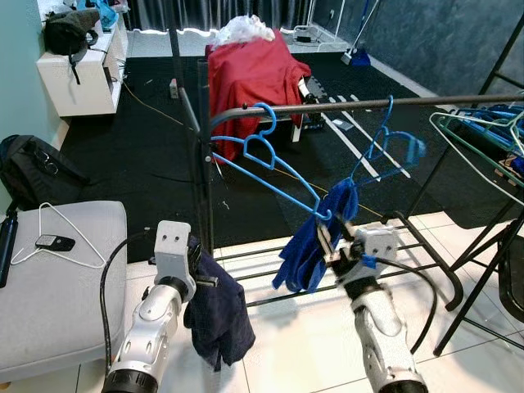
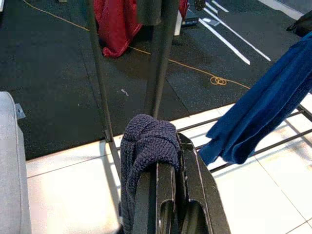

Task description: Hang hanger

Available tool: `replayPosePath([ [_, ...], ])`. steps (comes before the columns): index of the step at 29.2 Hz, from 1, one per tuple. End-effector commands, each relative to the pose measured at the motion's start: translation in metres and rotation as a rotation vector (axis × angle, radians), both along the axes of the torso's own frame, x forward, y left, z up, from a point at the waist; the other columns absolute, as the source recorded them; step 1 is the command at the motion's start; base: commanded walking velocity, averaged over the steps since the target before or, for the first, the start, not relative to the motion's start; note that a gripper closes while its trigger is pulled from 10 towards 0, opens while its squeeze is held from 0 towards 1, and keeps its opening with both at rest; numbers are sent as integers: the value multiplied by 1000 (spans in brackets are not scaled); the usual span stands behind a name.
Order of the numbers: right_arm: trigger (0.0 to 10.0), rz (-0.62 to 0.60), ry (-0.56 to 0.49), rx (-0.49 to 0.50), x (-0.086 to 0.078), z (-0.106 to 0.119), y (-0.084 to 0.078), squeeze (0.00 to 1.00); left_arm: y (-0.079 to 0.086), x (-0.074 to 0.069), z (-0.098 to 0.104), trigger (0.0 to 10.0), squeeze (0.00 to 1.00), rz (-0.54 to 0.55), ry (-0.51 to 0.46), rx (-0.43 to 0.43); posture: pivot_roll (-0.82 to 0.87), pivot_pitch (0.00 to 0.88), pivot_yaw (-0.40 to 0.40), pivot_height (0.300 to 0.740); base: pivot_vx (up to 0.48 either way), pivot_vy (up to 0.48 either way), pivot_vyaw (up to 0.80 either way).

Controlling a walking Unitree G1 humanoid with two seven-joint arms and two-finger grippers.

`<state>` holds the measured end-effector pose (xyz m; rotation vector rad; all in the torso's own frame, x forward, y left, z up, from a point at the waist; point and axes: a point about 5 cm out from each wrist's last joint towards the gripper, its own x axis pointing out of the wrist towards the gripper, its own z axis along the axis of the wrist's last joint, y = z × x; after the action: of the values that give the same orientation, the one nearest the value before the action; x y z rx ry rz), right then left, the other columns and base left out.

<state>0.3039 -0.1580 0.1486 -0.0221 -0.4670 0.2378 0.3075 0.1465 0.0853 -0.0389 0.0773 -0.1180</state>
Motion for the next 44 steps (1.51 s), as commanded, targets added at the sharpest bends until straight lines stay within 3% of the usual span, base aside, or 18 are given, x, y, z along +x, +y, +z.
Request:
replayPosePath([
  [1, 10000, 33, 40, -17, 11, 11, -1, 0, 4, 4, 8, 10000, 0, 28, -40, -20, -86, 44, -53, 740, 0, 0, 0],
  [4, 10000, 81, 99, -24, 20, 14, 0, 0, 6, 5, 10, 10000, 0, 42, -47, -22, -87, 46, -53, 740, 0, 0, 0],
  [5, 10000, 124, 162, -42, 28, 17, 1, 0, 7, 6, 12, 10000, 0, 52, -53, -24, -84, 51, -58, 740, 0, 0, 0],
  [11, 10000, 153, 151, -128, 34, 29, 3, 0, 10, 7, 15, 10000, 0, 74, -70, -33, -80, 57, -66, 740, 222, 0, 533],
  [23, 10000, 182, 82, -167, 28, 40, 7, 0, 13, 7, 18, 10000, 0, 94, -90, -48, -85, 63, -60, 740, 370, 0, 133],
  [30, 10000, 123, -14, -193, 21, 52, 7, 0, 8, 7, 21, 10000, 0, 79, -109, -85, -88, 65, -60, 740, 138, 0, 0],
  [44, 10000, 200, -26, -196, 7, 39, 24, 0, 10, 5, 20, 10000, 0, 74, -107, -95, -84, 65, -58, 740, 0, 0, 0],
])
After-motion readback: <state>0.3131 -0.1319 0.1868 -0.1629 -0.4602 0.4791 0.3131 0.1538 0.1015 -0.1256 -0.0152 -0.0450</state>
